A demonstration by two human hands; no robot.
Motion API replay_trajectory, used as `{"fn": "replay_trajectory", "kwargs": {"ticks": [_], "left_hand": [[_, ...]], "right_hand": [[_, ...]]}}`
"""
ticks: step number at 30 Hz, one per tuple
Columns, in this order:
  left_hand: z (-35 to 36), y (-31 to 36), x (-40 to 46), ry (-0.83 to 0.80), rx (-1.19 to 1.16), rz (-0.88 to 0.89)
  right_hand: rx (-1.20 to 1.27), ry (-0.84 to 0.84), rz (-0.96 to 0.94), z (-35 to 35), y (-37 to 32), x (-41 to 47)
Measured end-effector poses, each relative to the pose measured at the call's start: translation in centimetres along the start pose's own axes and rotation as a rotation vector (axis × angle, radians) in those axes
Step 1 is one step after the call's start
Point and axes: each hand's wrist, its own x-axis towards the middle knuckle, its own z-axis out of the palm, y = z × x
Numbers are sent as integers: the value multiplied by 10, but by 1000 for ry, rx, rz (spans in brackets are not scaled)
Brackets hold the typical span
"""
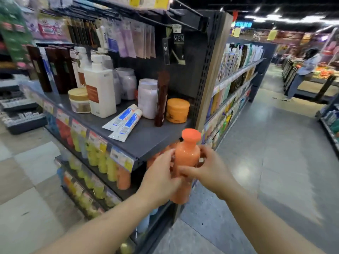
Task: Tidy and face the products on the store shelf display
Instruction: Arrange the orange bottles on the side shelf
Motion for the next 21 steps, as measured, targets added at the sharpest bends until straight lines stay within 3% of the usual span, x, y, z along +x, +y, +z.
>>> {"fn": "replay_trajectory", "kwargs": {"ticks": [6, 14, 21], "left_hand": [[19, -85, -25, -55, 3, -116], [4, -171, -27, 93, 22, -186], [-12, -216, -17, 147, -20, -214]], "right_hand": [[-11, -15, 62, 69, 63, -2], [0, -17, -29, 167, 109, 37], [-8, -13, 0, 219, 121, 70]]}}
